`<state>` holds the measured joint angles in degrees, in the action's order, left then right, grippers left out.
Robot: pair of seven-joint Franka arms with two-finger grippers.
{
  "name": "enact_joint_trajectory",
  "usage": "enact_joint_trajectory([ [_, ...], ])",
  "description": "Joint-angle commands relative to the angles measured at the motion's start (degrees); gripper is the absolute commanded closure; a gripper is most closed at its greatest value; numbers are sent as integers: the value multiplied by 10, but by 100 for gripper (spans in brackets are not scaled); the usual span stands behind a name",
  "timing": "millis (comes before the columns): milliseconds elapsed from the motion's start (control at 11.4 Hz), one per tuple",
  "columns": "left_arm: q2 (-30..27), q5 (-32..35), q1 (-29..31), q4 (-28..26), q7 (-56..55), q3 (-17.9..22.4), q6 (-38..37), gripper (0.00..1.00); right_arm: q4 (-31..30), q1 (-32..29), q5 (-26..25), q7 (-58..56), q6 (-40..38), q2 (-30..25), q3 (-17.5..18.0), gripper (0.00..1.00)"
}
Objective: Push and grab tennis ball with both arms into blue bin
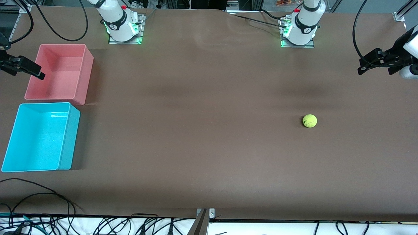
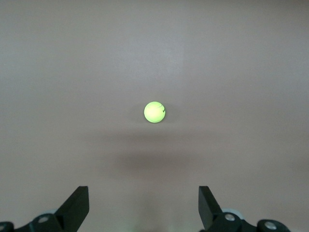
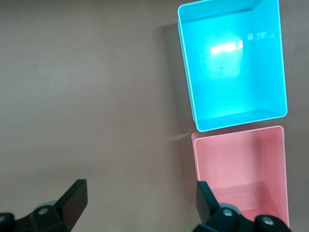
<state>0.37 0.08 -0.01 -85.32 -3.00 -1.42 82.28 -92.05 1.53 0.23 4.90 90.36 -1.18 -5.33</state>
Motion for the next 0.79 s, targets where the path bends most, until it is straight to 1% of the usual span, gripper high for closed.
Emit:
enact_joint_trajectory([
  [0, 10, 15, 2, 22, -3, -3, -14, 0, 13, 1, 8, 6, -13, 2, 1, 0],
  [699, 10, 17, 1, 21, -2, -3, -14, 0, 13, 1, 8, 10, -14, 2, 0, 0],
])
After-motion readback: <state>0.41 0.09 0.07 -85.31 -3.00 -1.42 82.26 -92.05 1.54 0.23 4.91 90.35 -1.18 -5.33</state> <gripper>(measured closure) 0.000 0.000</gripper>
